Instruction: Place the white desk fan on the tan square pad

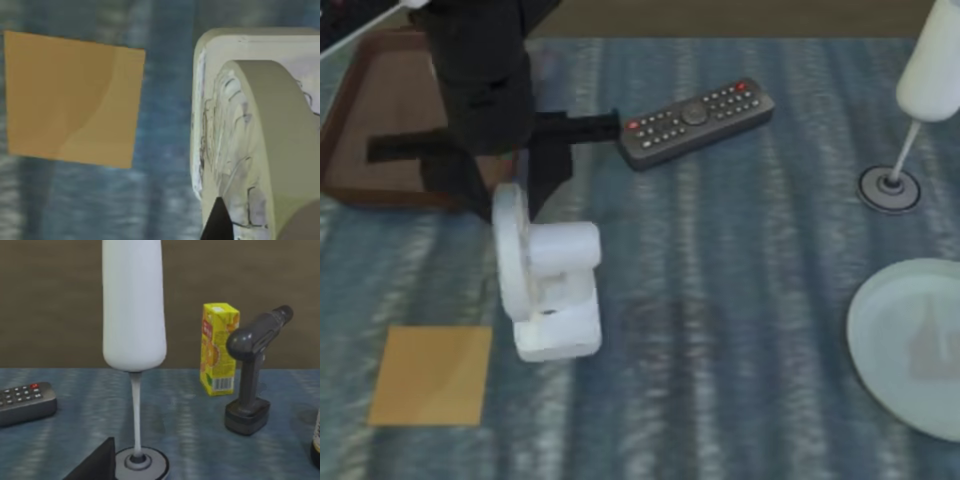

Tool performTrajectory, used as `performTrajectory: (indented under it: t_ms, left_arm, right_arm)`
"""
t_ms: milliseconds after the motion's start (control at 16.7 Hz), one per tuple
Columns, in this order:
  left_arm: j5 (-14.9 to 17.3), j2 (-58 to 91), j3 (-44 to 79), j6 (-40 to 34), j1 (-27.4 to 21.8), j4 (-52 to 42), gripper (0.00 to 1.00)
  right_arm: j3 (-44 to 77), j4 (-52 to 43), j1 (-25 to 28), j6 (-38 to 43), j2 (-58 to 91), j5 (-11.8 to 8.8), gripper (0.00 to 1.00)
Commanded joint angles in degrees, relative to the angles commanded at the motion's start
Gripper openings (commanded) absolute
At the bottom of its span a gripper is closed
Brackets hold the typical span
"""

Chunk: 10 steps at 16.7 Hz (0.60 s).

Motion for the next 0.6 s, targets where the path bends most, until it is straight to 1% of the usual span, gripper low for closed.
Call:
performTrajectory:
  t_ms: [420, 600]
  left_arm:
    - [0.6, -14.6, -17.7, -41.2, 9.7, 3.9, 0.00]
    - [0.8, -20.6, -25.1, -54.7, 13.6, 5.8, 0.00]
  right_arm:
    - [0.0, 0.0, 0.0, 0.0, 0.0, 0.0, 1.00]
    - [0.0, 0.0, 0.0, 0.0, 0.0, 0.0, 1.00]
